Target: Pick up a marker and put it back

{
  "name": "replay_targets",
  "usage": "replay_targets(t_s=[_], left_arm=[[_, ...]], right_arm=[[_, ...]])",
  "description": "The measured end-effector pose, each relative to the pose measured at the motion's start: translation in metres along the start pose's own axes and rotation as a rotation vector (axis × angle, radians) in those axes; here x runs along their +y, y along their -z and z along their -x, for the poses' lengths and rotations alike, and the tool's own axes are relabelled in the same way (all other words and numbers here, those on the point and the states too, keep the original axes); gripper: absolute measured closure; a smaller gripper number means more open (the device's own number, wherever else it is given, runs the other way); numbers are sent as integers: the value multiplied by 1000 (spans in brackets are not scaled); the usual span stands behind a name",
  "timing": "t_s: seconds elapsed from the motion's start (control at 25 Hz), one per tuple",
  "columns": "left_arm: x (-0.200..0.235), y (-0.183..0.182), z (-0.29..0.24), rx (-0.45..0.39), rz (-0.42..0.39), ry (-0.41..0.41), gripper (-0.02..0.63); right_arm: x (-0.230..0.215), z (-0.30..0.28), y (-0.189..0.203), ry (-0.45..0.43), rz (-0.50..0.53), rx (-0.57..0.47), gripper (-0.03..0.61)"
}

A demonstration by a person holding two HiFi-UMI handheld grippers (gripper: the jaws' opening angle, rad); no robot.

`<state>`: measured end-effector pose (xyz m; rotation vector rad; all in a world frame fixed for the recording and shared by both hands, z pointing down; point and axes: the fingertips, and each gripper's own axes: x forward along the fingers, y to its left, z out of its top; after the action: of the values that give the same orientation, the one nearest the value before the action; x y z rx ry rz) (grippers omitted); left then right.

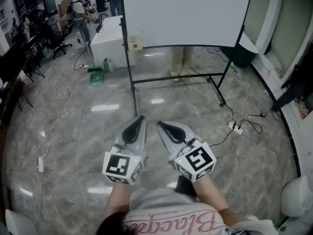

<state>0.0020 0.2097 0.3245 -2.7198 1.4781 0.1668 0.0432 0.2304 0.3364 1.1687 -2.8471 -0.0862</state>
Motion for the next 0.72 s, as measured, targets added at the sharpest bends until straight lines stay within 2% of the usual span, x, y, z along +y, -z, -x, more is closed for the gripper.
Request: replay_targets(t_s=[0.36,0.72], left_arm=[[-2,18,-4,7,39,-49,614],[40,25,-52,17,68,-46,614]], right_arm=[[-12,0,13,-26,-35,9,577],[-46,-44,21,-29,-49,22,577]])
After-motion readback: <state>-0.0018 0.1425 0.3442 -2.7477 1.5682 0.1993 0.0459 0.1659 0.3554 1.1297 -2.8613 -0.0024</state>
